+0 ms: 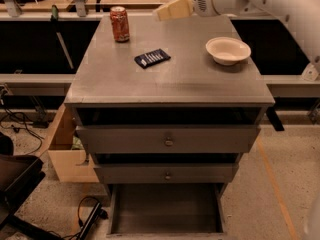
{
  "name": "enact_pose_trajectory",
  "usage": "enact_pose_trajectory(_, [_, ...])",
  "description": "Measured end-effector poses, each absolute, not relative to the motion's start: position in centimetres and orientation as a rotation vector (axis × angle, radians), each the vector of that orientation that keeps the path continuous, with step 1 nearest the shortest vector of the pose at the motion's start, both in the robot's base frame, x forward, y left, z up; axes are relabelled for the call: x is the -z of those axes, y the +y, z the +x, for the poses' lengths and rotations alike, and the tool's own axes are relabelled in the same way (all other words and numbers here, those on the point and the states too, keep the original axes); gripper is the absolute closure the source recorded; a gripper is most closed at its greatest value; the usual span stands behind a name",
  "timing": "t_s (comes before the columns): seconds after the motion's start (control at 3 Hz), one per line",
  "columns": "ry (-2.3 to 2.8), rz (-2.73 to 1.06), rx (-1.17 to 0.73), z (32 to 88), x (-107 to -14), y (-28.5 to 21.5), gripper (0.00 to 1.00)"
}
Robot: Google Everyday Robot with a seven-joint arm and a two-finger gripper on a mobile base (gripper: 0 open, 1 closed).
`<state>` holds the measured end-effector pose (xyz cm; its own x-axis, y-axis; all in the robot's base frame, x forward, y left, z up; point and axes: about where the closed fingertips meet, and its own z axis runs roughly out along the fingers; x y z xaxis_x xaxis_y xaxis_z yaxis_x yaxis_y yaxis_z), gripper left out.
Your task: Place coke can into bottom drawer
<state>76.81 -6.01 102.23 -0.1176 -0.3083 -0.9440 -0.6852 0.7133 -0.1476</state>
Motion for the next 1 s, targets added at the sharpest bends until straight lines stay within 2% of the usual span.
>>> enact_pose_trajectory(1.0, [1.741,-0.720,-0.458,87.9,-98.7,0.4,0.00])
